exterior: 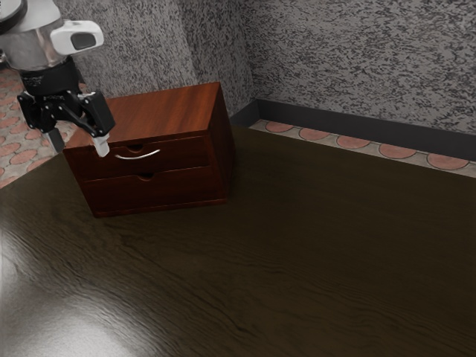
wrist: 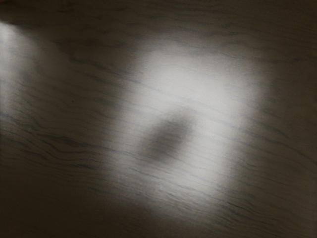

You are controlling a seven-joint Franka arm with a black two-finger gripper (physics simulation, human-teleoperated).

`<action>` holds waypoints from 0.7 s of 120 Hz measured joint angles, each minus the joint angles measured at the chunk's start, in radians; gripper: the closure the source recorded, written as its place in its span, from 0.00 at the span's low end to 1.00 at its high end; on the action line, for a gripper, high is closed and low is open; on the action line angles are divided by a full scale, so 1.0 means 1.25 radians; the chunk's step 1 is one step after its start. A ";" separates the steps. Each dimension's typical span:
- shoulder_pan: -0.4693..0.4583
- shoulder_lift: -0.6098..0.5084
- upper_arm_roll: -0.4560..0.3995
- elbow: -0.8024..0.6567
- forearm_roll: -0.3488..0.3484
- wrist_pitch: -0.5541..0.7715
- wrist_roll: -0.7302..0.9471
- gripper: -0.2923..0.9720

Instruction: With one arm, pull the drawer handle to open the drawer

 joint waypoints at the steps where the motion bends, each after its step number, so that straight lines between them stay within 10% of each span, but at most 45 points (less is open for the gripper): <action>1: -0.001 0.000 0.000 0.000 0.000 0.008 0.000 0.23; 84: -0.020 -0.023 -0.026 0.146 0.002 0.158 -0.036 0.23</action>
